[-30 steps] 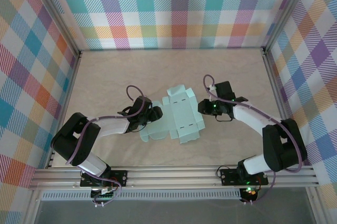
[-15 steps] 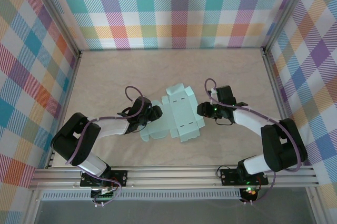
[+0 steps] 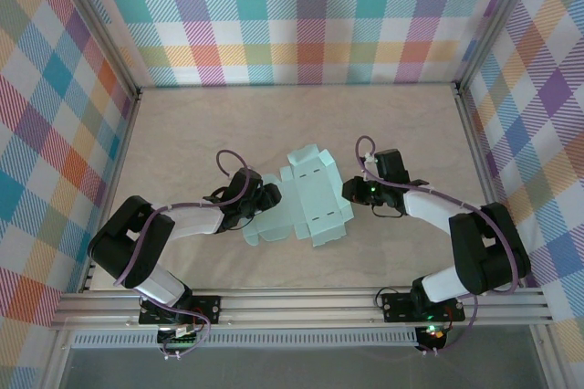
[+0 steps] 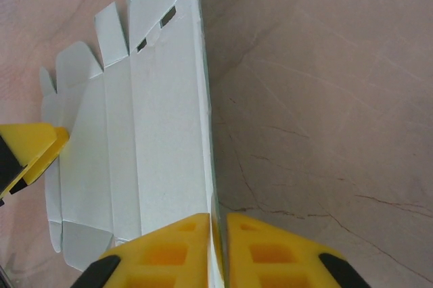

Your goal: Fold the paper box

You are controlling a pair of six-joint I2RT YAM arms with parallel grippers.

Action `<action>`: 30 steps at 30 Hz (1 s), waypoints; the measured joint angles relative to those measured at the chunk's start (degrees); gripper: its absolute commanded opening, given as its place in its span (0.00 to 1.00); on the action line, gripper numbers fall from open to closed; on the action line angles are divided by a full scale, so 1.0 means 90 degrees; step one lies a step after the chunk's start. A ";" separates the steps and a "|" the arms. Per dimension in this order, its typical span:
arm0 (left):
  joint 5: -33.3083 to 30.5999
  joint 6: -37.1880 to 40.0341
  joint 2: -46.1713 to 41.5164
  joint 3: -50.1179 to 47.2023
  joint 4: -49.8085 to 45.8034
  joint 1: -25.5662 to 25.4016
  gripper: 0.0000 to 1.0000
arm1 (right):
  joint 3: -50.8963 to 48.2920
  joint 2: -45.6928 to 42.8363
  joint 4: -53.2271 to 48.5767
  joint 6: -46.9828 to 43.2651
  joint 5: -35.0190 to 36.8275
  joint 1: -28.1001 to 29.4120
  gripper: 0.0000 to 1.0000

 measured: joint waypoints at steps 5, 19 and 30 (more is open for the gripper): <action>0.0005 0.0007 -0.0024 -0.0063 0.0136 0.0000 0.64 | 0.0000 0.0000 -0.0002 -0.0175 -0.0019 0.0000 0.00; -0.0027 0.1105 -0.0675 0.0138 -0.0126 -0.0051 1.00 | 0.0809 -0.0066 -0.1124 -0.1581 0.0680 0.0029 0.00; 0.1642 0.2395 0.0024 0.1586 0.0748 0.0415 0.99 | 0.1795 -0.0087 -0.1965 -0.2176 0.0330 0.0085 0.00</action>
